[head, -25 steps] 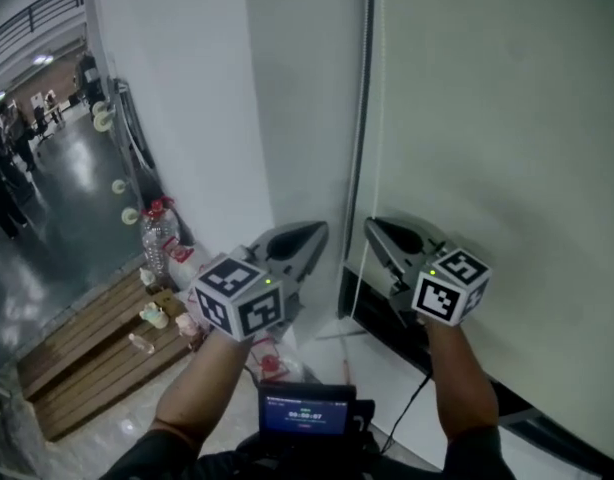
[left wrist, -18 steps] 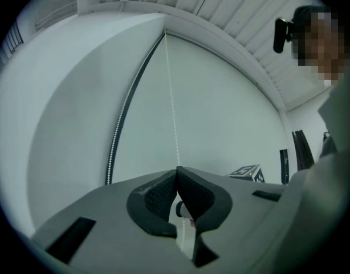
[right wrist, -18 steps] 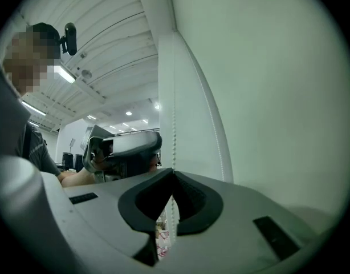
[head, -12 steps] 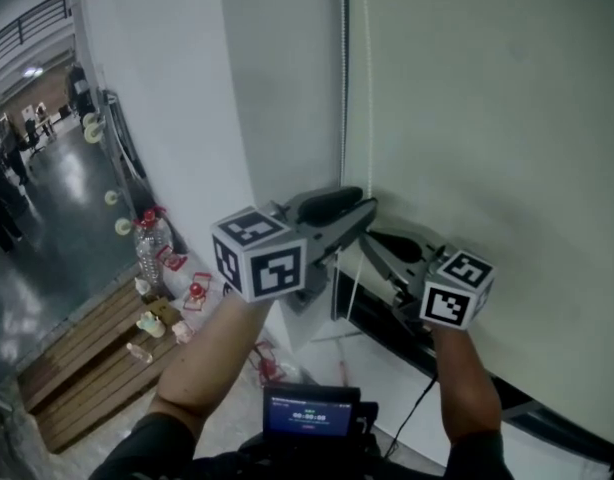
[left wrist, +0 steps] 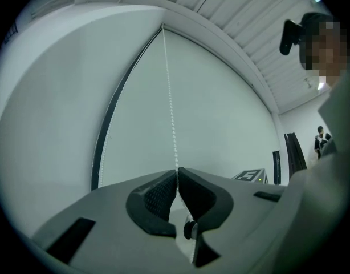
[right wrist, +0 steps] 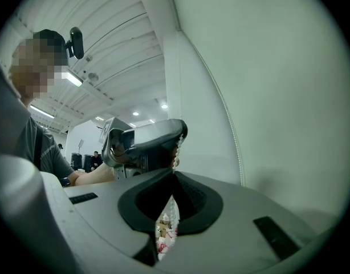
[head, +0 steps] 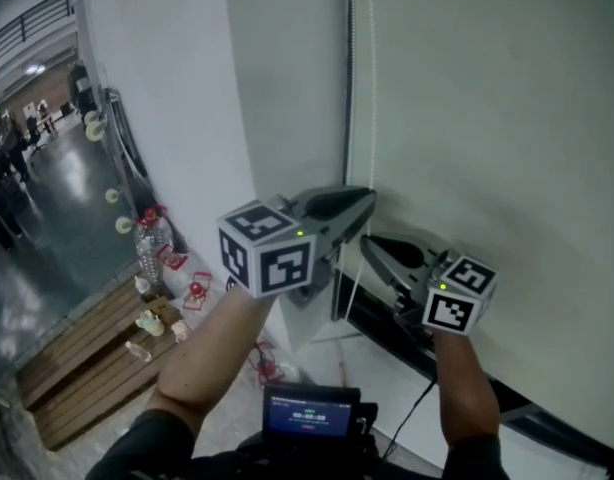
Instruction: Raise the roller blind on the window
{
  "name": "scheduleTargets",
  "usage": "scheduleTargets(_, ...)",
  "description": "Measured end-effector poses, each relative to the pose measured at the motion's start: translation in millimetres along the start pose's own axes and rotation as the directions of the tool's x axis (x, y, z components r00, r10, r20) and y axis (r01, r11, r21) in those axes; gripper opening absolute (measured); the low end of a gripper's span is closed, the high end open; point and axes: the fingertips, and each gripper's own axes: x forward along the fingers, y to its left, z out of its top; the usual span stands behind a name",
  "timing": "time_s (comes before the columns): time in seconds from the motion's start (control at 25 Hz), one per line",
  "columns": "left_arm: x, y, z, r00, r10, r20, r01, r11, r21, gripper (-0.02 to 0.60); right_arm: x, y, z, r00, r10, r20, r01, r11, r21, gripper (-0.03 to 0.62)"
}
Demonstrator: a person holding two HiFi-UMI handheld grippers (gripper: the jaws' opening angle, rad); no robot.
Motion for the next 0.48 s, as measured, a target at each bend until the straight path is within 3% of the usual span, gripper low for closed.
scheduleTargets(0.2,-1.6,-3.2,-4.1,0.999,-0.032,-0.001,0.032,0.999,-0.015,0.015,-0.2,1.4,-4.3,1.000,0.003,-0.010,-0.003,1.000,0.009,-0.002)
scheduleTargets(0.36,0.2,-1.8,-14.9,1.000,-0.013,-0.020,0.013,1.000,0.011,0.015,-1.6,-2.6,-14.9,0.999,-0.004,-0.032,0.004,1.000,0.022,-0.002)
scheduleTargets(0.48,-3.1,0.1,-17.9,1.000,-0.023,0.005,0.023,0.999,-0.023,0.015,-2.4,-5.5,-17.5,1.000,-0.008,-0.008,0.009,0.998,0.062,0.000)
